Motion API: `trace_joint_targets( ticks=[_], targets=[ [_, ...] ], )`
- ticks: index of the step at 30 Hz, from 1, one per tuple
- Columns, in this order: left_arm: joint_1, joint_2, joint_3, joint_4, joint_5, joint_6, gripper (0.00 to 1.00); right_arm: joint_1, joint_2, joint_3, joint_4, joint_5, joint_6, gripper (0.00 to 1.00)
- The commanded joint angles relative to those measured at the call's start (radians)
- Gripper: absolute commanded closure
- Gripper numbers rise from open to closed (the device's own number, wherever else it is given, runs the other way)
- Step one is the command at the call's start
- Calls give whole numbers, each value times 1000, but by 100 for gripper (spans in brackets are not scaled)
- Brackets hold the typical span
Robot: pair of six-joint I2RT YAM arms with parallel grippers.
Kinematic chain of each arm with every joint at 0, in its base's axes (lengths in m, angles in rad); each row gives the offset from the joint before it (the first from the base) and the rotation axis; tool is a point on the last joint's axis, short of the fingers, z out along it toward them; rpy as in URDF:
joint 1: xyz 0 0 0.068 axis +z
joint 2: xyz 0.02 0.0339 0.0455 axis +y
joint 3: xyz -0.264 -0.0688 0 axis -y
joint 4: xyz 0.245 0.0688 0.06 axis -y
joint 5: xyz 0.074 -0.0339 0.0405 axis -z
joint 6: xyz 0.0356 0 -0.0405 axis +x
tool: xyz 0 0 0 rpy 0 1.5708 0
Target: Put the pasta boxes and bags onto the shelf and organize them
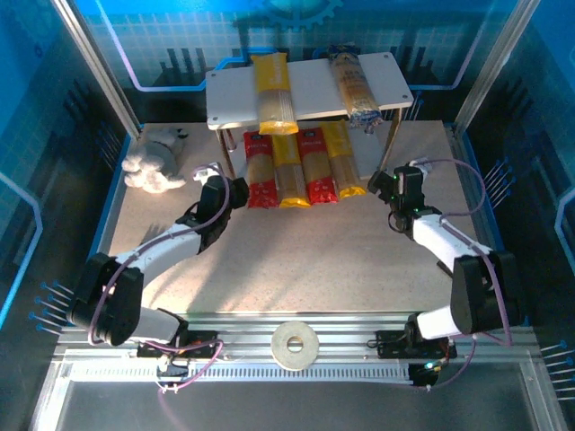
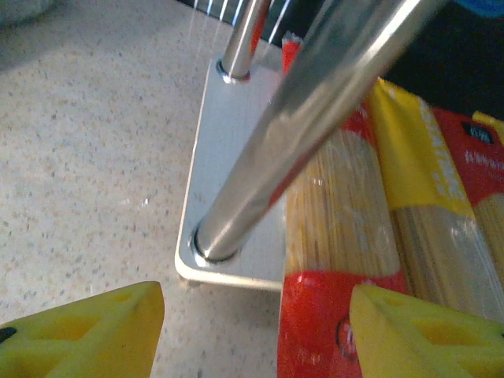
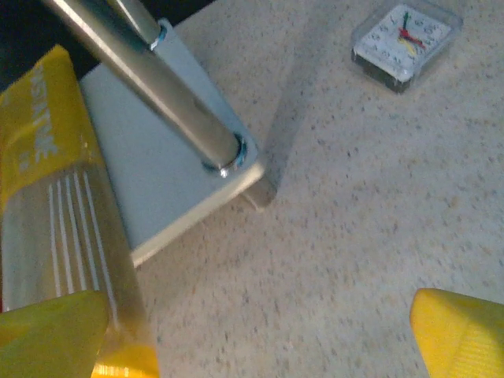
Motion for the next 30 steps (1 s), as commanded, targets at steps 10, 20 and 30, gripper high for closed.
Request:
trace_joint_targets(
  ticks=[10, 20, 30],
  targets=[
    [78, 141, 119, 126, -38, -19, 34, -40, 240, 226, 237, 27, -50, 3],
    [98, 248, 172, 181, -34, -37, 38, -44, 321, 284, 291, 11, -101, 22],
    [127, 282, 190, 199, -6, -44, 63, -52, 345, 298, 316, -34, -146, 70]
  ],
)
